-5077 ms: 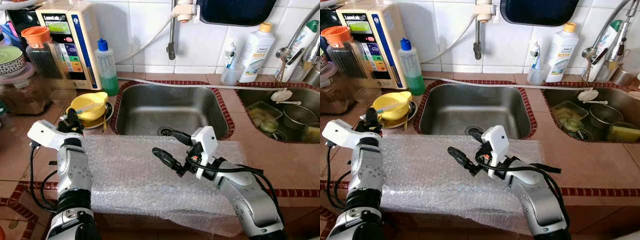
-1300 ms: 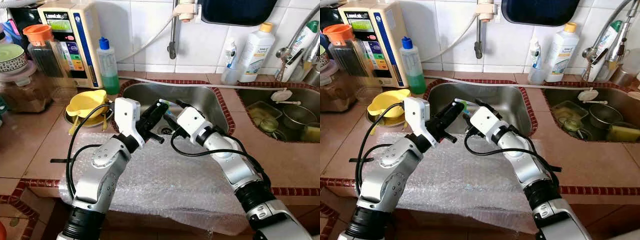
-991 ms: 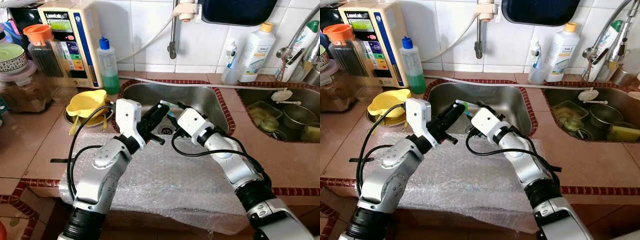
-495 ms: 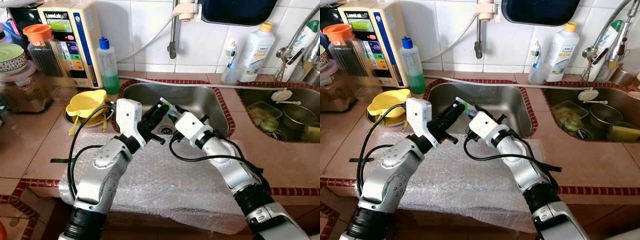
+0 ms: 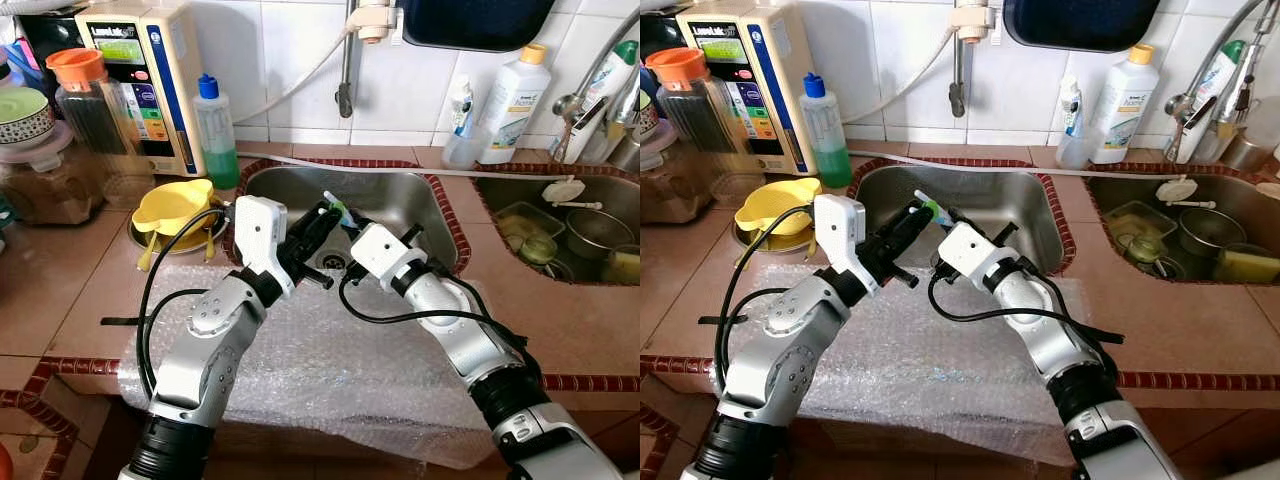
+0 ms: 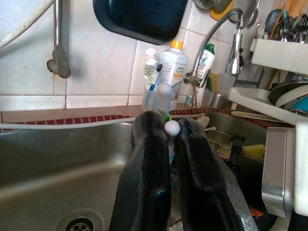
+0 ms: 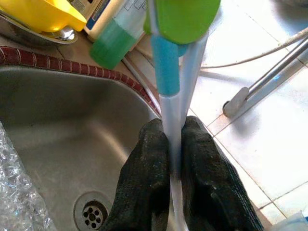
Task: Kitchen organization
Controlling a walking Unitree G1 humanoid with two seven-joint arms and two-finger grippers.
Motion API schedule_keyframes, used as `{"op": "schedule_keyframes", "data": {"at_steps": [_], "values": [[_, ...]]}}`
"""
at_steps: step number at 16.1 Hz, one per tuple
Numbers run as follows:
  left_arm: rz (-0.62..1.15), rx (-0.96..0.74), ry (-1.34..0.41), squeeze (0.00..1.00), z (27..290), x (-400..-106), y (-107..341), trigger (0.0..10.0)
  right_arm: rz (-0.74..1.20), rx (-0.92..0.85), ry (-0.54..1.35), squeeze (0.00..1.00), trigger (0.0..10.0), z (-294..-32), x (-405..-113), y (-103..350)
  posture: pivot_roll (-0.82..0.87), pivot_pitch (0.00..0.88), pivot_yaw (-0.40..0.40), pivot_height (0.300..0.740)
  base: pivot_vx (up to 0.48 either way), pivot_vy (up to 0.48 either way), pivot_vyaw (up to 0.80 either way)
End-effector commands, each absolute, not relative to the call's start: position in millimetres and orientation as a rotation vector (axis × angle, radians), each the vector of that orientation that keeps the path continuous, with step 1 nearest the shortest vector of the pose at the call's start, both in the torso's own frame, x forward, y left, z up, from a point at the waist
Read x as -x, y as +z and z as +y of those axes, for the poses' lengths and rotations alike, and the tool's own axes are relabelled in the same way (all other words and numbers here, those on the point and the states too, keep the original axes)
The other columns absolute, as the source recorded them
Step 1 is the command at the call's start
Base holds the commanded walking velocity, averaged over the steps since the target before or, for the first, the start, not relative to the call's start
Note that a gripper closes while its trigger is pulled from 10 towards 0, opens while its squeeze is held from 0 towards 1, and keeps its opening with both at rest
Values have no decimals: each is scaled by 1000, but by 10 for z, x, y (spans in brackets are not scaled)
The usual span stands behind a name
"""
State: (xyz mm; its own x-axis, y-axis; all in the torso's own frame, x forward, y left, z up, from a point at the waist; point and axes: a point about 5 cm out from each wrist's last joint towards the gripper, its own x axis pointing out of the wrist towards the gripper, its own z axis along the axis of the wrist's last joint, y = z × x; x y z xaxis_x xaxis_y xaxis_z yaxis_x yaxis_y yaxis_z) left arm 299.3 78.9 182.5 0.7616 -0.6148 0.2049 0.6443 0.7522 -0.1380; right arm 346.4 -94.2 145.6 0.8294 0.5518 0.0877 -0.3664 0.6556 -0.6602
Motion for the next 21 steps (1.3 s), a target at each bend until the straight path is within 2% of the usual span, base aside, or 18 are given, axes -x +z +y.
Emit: {"op": "schedule_keyframes", "data": {"at_steps": [1,2,3,4,5,6,8,11,14,17,18,19,21], "values": [[-121,188,-705,0,793,-2963,1774,1765,-306,681,461,0,0,-1055,-3547,1566,-198,14,24,740,0,0,0],[-116,183,-713,0,786,-2953,1765,4078,-305,682,456,0,0,-1061,-3553,1570,-198,14,24,740,0,0,0],[-110,178,-720,0,779,-2944,1756,8431,-306,684,453,0,0,-1064,-3557,1573,-198,14,24,740,0,0,0],[-105,176,-731,0,767,-2934,1745,10000,-307,688,451,0,0,-1069,-3564,1575,-198,14,24,740,0,0,0],[-98,185,-739,447,755,-2922,1734,10000,-306,689,448,0,0,-1076,-3572,1579,-198,14,24,740,0,0,0],[-90,194,-746,1000,745,-2909,1723,10000,-305,691,443,0,0,-1086,-3586,1583,-196,15,24,740,0,0,0],[-82,188,-756,1000,731,-2895,1710,10000,-300,695,437,0,235,-1100,-3607,1585,-196,15,25,740,0,0,0],[-75,196,-766,1000,723,-2888,1708,10000,-294,709,431,0,78,-1123,-3637,1591,-194,16,26,740,0,0,0],[-57,199,-771,1000,740,-2869,1683,10000,-253,750,416,0,157,-1238,-3688,1547,-188,17,28,740,0,0,0],[-51,180,-754,1000,789,-2875,1656,10000,-175,736,426,0,3216,-1427,-3742,1506,-181,19,37,740,0,0,0],[-48,169,-745,1000,820,-2884,1649,10000,-120,678,435,0,8549,-1516,-3761,1483,-181,19,37,740,0,0,0],[-46,160,-738,1000,849,-2892,1646,10000,-76,607,434,0,10000,-1592,-3792,1497,-181,19,37,740,0,0,0],[-44,149,-723,1000,887,-2906,1637,10000,-39,520,408,0,10000,-1645,-3846,1551,-172,21,42,740,0,0,0]]}}
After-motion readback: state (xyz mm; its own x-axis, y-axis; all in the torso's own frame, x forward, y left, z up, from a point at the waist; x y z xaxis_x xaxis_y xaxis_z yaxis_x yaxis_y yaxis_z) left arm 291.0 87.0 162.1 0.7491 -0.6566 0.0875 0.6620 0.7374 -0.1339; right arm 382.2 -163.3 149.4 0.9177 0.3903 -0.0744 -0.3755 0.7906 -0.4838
